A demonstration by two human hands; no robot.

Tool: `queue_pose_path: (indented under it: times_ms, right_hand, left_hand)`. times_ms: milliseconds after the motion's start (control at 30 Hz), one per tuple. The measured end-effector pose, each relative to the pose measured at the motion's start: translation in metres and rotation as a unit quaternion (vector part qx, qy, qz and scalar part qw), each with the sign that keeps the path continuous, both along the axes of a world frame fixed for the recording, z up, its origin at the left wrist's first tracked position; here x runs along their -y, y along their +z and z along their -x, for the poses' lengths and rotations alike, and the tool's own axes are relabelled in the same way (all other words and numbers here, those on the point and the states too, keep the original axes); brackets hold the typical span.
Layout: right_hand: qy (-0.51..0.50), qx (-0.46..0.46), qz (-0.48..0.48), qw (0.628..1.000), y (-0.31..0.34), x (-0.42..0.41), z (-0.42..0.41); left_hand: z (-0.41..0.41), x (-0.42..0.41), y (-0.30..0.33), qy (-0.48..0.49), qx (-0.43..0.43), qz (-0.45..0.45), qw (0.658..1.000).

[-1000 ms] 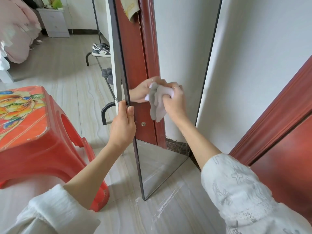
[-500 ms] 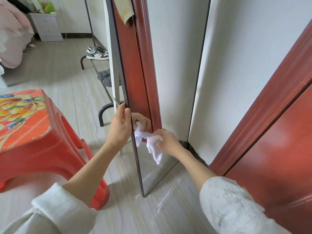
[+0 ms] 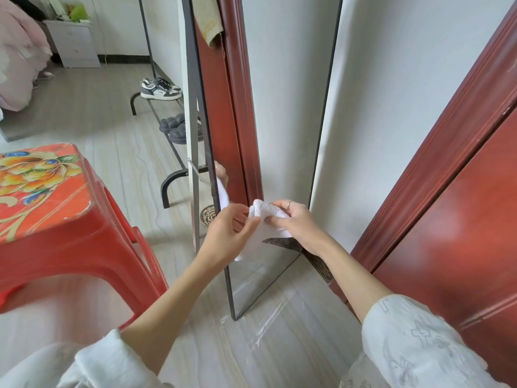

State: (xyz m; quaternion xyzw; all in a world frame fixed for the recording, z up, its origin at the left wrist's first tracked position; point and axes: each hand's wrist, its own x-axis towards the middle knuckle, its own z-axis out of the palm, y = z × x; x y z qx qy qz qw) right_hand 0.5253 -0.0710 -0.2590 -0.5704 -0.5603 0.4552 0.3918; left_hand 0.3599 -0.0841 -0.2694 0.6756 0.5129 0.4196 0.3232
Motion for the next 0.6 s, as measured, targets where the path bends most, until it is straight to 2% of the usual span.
queue_pose_path:
  times_ms: [167, 233, 300, 467, 600]
  right_hand:
    - [0.019, -0.062, 0.025, 0.998, 0.002, 0.012, -0.006]
    - [0.016, -0.029, 0.012, 0.999, 0.002, 0.018, -0.007]
    - [0.010, 0.019, -0.014, 1.000, 0.001, 0.021, -0.006]
    - [0.040, 0.101, -0.074, 0.991, -0.005, 0.027, 0.002]
    - [0.042, 0.020, -0.024, 0.999, 0.001, 0.033, -0.004]
  left_hand:
    - [0.000, -0.005, 0.003, -0.012, 0.042, 0.065, 0.997]
    - [0.000, -0.004, 0.003, -0.031, 0.047, 0.105, 0.993]
    - [-0.003, 0.000, 0.003, -0.047, 0.092, 0.169, 0.980]
    - [-0.003, 0.003, 0.008, -0.078, 0.168, 0.329, 0.926]
    - [-0.004, 0.005, 0.009, -0.070, 0.193, 0.298, 0.932]
